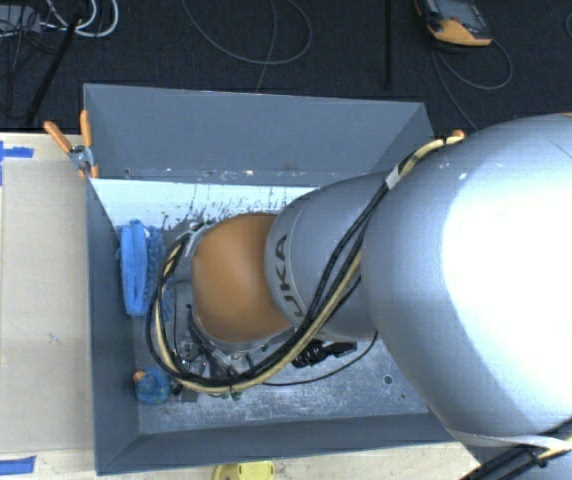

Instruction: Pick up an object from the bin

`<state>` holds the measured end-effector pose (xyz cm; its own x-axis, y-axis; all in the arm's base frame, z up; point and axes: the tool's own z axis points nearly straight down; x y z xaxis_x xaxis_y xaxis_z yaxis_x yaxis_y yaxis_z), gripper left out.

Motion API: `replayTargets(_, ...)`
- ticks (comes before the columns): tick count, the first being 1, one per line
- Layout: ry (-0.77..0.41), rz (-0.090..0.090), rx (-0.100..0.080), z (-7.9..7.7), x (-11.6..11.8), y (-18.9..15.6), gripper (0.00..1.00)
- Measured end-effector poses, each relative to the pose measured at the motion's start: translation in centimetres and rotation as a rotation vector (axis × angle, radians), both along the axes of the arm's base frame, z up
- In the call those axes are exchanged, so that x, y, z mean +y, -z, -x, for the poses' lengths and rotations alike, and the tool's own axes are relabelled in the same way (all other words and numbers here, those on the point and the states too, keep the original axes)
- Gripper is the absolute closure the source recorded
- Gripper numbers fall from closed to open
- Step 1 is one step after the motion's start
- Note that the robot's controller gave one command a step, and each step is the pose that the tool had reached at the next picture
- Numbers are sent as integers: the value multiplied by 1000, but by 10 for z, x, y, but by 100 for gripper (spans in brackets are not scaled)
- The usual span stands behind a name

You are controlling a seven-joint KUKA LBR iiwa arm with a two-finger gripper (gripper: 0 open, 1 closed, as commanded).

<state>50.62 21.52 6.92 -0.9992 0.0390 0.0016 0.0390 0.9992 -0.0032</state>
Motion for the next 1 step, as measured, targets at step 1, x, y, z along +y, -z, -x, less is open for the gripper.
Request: replayTargets(1, 2, -1, 0, 0, 0, 0, 100)
